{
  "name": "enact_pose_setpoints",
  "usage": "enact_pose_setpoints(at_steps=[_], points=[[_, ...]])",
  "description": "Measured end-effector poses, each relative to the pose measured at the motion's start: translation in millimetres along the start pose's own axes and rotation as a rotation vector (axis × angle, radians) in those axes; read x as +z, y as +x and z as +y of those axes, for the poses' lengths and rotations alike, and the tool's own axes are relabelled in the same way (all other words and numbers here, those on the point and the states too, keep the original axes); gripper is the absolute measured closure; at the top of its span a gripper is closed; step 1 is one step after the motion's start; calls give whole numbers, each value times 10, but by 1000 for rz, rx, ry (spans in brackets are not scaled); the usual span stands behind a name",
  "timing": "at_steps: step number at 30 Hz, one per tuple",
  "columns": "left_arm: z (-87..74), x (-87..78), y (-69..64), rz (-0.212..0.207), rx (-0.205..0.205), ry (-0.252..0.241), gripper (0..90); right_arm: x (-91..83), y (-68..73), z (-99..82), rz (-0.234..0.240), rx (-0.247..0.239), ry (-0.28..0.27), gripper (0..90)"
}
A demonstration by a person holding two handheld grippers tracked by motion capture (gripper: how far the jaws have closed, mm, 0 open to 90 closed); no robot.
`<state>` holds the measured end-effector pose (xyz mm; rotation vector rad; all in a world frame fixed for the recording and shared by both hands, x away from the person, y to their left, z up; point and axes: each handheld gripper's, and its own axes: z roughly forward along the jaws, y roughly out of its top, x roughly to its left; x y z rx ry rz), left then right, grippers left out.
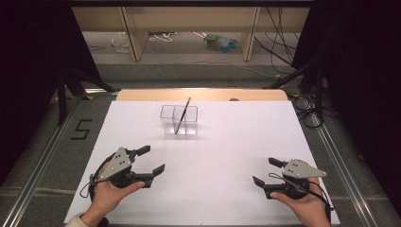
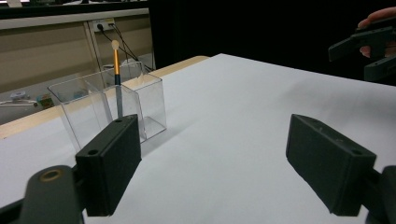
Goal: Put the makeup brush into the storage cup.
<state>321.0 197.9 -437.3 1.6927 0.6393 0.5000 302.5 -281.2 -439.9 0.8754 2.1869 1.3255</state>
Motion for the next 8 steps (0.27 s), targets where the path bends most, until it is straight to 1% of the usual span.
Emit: enact_pose_setpoints(at_steps=[2, 5, 6, 7, 8], points=[[-6, 7, -1, 3, -7, 5, 182, -2, -3, -2, -3, 3, 0, 161], [-8, 11, 2, 6, -6, 9, 188, -2, -8, -2, -3, 5, -1, 161], [-7, 11, 10, 9, -3, 15, 192, -14, -11, 0, -6, 4, 14, 160], [-10, 12, 9, 12, -11, 18, 195, -14, -13, 0, -7, 3, 14, 160], [-10, 12, 9, 12, -11, 18, 198, -14, -13, 0, -7, 3, 14, 160]])
